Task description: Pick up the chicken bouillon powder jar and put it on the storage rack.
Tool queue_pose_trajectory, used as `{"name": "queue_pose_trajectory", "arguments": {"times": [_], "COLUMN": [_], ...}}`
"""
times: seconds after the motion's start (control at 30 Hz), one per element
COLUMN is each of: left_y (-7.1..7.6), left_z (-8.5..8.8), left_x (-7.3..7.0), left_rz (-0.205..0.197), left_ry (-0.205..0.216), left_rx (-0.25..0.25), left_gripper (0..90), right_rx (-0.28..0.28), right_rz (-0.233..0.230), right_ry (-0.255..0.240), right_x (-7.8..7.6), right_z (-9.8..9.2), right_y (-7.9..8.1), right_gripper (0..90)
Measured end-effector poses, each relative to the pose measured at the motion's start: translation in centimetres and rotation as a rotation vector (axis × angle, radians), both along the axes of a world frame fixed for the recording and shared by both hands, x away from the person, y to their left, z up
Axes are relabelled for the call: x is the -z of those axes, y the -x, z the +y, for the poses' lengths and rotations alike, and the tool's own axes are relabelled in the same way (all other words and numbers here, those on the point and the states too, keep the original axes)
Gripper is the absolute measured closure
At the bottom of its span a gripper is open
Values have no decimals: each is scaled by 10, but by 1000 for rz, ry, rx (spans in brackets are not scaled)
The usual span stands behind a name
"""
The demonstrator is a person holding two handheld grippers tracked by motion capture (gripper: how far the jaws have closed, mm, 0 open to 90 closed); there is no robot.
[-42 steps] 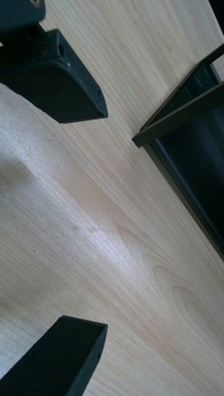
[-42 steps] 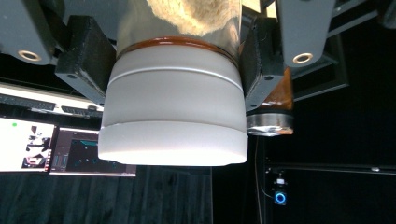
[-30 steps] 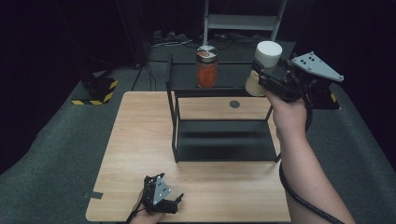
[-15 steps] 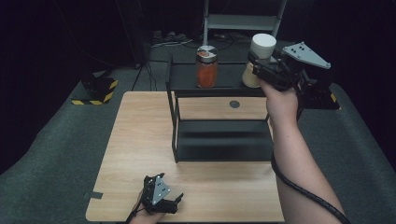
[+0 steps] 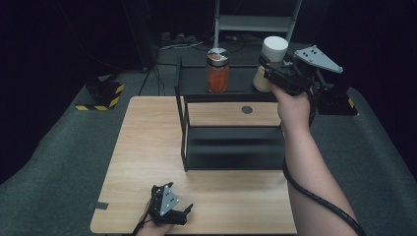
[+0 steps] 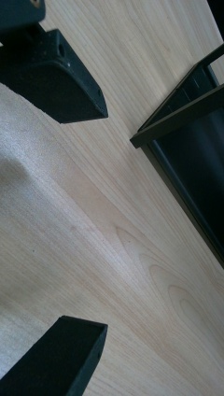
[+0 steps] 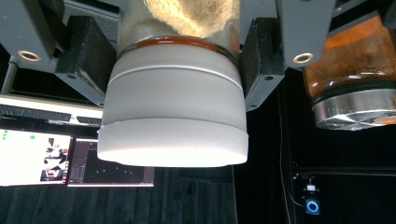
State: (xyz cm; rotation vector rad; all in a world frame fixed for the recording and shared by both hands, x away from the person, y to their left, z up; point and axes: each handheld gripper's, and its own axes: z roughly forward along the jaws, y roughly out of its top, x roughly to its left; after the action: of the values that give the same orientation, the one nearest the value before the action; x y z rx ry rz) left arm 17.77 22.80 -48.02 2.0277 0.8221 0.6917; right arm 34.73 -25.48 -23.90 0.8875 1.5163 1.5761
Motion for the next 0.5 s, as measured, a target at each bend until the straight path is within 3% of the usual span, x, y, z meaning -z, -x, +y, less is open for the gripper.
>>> {"name": "queue_pose_trajectory", "arguments": {"times": [0.5], "left_y": [0], "left_z": [0], "left_x": [0], "left_rz": [-3], "left_ry": [1], "left_rx": [2], "left_gripper": [9], "right_rx": [-3], "right_rz": [-13], "right_ry": [0], "right_x": [5], "right_z": [1], "right_y": [-4], "right_gripper": [340]}}
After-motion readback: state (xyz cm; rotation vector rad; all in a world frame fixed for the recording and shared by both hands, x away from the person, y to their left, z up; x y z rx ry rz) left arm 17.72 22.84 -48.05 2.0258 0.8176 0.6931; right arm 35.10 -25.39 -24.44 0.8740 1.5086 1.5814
